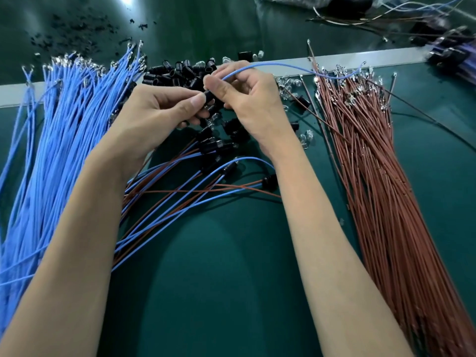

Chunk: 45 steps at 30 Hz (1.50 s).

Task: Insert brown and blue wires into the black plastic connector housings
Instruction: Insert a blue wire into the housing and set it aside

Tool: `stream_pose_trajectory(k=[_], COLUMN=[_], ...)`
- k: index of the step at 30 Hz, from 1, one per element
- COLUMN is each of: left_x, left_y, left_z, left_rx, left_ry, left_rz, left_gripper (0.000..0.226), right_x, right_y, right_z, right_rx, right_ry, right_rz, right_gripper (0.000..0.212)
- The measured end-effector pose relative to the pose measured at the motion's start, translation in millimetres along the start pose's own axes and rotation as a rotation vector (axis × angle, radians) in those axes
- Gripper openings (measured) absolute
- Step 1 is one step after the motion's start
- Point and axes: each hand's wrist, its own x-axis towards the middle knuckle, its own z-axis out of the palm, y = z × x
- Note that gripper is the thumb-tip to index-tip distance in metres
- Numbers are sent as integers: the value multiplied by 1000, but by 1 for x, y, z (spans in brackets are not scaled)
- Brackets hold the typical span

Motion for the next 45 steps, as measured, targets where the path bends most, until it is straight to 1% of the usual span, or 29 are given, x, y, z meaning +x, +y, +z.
stream_pose_trajectory(k=[2,5,6,8,10,11,13,15,17,18,20,22,27,29,33,36,39,40,43,45], left_x=[0,0,0,-1,-2,-2,-1,-1,-1,-1,-1,-1,-2,-3,-5,-5,-5,-5,-4,-4], left_y=[0,2,3,5,5,6,5,5,4,4,5,5,5,5,8,11,10,10,8,8], left_z=[-2,-3,-3,-3,-2,-2,-3,-5,-7,-8,-8,-7,-9,-13,-15,-10,-8,-9,-14,-16], left_rx=[6,7,4,-2,16,29,50,59,60,62,74,97,162,165,159,156,194,198,207,251], left_ry=[20,33,31,21,4,-2,0,18,29,32,37,30,-20,-48,-91,-126,-134,-127,-80,-69], left_rz=[-3,-9,-9,-2,8,8,-3,-13,-21,-22,-15,-5,-15,-31,-57,-39,-29,-26,-22,-11], left_gripper=[13,13,12,11,12,12,12,11,11,11,10,11,15,15,10,9,10,9,8,9], right_x=[0,1,1,1,2,1,0,-1,-1,0,2,2,2,2,2,2,4,5,4,3], right_y=[-2,-6,-7,-7,-6,-6,-6,-8,-10,-10,-11,-10,-7,-6,-5,-4,-3,-2,0,1], right_z=[-3,-6,-7,-6,-6,-6,-8,-10,-12,-14,-13,-10,-9,-12,-16,-13,-12,-14,-23,-30], right_rx=[43,158,148,45,-72,-89,-52,42,174,199,138,77,-17,-19,-8,-69,-132,-144,-121,-121], right_ry=[19,88,101,82,28,7,-3,22,85,118,148,136,36,0,-8,-24,-50,-58,-52,-11], right_rz=[26,32,12,-43,-81,-77,-59,-38,12,33,71,98,128,146,146,124,91,90,124,99], right_gripper=[16,28,30,30,26,21,7,2,11,18,33,44,55,61,72,75,69,63,35,26])
